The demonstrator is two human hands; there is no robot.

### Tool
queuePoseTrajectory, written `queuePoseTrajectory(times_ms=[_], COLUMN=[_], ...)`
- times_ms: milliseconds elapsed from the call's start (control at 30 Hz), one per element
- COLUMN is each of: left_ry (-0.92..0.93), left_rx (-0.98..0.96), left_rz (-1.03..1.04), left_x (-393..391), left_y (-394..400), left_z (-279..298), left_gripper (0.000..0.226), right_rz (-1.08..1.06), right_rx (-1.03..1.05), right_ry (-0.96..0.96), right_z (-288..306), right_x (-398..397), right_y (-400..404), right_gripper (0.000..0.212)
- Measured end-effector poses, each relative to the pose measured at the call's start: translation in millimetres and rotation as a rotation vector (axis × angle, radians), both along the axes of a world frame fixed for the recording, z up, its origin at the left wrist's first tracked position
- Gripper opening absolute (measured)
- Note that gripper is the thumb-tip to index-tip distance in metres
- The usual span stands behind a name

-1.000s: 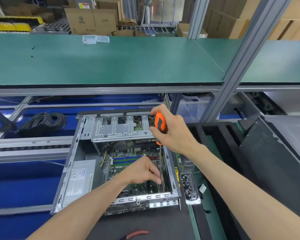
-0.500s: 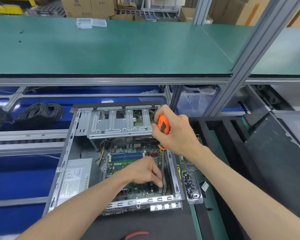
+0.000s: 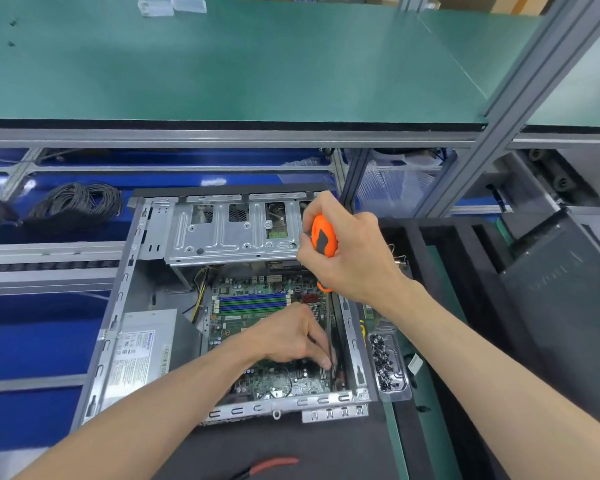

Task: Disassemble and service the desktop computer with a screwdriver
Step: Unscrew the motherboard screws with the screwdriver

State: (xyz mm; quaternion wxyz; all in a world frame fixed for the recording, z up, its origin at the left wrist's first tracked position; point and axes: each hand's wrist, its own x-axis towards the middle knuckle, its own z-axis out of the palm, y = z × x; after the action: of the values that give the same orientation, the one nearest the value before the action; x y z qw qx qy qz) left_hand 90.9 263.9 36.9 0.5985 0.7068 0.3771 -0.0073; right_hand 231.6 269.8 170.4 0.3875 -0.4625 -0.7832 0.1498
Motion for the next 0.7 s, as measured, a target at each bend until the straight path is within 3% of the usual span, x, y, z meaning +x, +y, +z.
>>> queuePoseTrajectory(times_ms=[700], left_ry=[-0.009], left_rx=[0.041], left_rz=[0.018], left_x=[-1], left_y=[3], left_z=[5], left_gripper=[0.030], right_rz=[0.029], right_rx=[0.030], right_ry=[-0.031], right_z=[-4], right_x=[-10], right_y=[11], right_gripper=[0.016])
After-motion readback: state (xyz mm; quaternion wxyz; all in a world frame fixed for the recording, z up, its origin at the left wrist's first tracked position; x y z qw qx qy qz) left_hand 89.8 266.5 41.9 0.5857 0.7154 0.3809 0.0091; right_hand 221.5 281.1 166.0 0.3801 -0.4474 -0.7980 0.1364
